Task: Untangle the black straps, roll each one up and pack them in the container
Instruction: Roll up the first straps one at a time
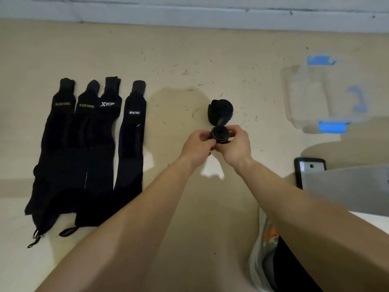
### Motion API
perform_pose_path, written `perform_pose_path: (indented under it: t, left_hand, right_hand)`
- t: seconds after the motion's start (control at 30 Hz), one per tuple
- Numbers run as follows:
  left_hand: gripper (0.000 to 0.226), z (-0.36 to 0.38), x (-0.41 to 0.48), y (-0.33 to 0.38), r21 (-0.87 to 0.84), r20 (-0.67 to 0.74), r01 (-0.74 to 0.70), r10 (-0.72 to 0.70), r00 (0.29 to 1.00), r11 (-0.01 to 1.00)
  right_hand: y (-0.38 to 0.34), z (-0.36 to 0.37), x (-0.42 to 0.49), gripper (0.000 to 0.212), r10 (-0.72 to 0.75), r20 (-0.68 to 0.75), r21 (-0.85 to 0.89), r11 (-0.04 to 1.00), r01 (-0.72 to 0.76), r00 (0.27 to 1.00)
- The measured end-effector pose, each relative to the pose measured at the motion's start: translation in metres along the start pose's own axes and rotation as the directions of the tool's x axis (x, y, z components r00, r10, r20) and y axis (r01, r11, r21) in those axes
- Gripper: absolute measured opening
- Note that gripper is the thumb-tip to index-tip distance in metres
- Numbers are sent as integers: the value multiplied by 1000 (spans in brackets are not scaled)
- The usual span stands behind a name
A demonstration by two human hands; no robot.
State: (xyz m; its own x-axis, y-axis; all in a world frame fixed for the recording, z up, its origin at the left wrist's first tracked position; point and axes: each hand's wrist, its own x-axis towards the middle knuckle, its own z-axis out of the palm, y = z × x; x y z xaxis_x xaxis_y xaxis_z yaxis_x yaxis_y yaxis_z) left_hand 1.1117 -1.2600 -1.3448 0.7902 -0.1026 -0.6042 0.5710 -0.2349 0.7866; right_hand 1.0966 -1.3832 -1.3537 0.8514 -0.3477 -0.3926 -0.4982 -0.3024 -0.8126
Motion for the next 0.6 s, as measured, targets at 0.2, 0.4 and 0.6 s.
perform_pose_path:
  t: [0.2, 0.4, 0.6]
  left_hand:
    - [22, 20, 40, -6, -88, 44, 37, -33, 998, 995]
    - [32, 24, 55, -12, -89, 47, 61, -57, 997, 994]
    - [33, 15, 45, -17, -58, 31, 76, -75, 997, 995]
  right_hand:
    - [24, 6, 44, 45, 14, -65, -62, 998, -18, 998]
    - [39, 8, 56, 49, 54, -68, -52, 997, -57, 996]
    - [40, 6, 39, 75, 192, -32, -69, 979, -193, 981]
